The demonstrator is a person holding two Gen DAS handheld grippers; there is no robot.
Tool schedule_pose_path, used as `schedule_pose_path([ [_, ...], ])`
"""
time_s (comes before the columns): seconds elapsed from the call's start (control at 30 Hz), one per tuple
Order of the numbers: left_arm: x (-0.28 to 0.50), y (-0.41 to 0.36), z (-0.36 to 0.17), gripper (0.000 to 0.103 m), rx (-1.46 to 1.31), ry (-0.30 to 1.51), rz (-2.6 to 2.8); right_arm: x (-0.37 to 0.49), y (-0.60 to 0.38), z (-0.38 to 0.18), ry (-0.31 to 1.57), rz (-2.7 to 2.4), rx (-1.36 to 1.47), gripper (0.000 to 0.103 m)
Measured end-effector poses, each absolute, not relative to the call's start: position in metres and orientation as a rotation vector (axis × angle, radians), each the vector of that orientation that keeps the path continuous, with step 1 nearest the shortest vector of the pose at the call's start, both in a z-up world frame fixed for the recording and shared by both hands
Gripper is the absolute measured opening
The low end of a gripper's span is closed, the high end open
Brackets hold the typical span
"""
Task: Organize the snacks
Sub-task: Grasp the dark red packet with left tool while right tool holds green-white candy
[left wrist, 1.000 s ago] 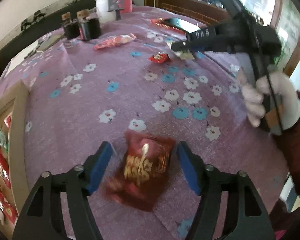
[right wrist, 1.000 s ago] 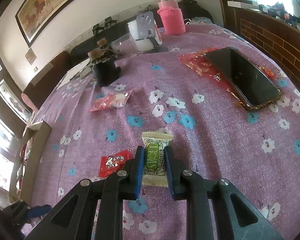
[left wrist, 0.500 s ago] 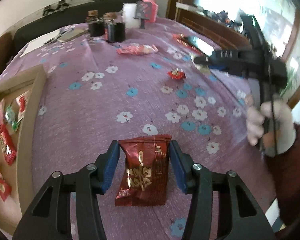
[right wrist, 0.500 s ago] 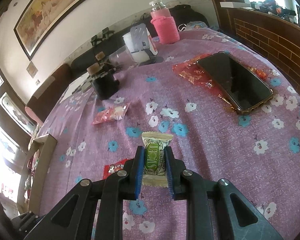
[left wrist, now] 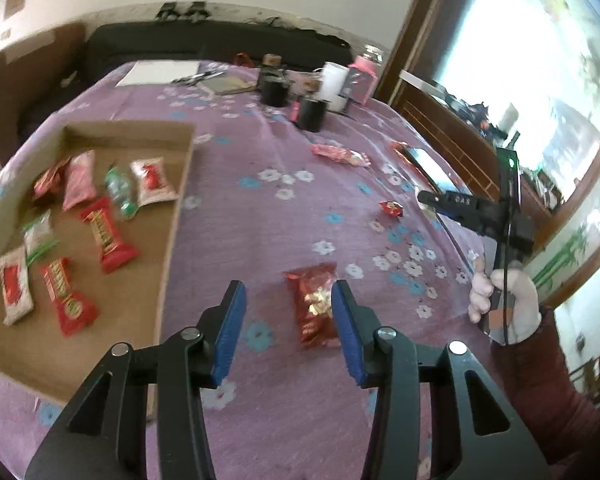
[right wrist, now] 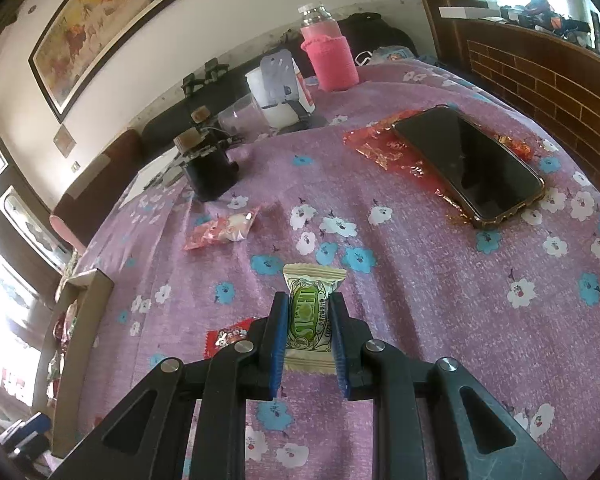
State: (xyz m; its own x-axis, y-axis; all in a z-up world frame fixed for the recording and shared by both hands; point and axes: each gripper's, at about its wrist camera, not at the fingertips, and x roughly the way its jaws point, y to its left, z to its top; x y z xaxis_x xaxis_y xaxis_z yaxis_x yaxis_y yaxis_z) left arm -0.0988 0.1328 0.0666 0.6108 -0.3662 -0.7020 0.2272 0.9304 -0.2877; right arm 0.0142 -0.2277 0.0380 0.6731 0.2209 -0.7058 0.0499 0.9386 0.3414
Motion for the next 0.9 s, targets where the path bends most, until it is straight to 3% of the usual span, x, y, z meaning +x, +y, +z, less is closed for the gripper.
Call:
schedule_pose_path([
  [0.13,-0.100,0.127,0.054,0.046,-0.179,0.914,-0.353,0.015,-0.224,0.034,0.842,0.080,0.331,0.021],
  [0.2,-0.096,0.115,0.044,0.056,-0.175,0.946,-0.358,0.015,-0.221,0.034,0.845,0.071,0.316,0.021],
  [0.53,-0.064,0.052,0.016,0.056,0.039,0.997,-0.281,0.014,-0.221,0.033,0.847,0.077,0.315,0.022],
  [0.57,-0.065,0.048,0.016,0.055,0.067,0.979,-0.265,0.014,-0.221,0.033,0.846,0.079,0.316,0.022],
  [0.63,-0.066,0.048,0.016,0.039,0.078,0.971,-0.257,0.013,-0.222,0.034,0.842,0.085,0.319,0.021],
  [0.9,-0.082,0.085,0.037,0.037,-0.101,0.935,-0.311,0.011,-0.223,0.037,0.823,0.088,0.323,0.021],
])
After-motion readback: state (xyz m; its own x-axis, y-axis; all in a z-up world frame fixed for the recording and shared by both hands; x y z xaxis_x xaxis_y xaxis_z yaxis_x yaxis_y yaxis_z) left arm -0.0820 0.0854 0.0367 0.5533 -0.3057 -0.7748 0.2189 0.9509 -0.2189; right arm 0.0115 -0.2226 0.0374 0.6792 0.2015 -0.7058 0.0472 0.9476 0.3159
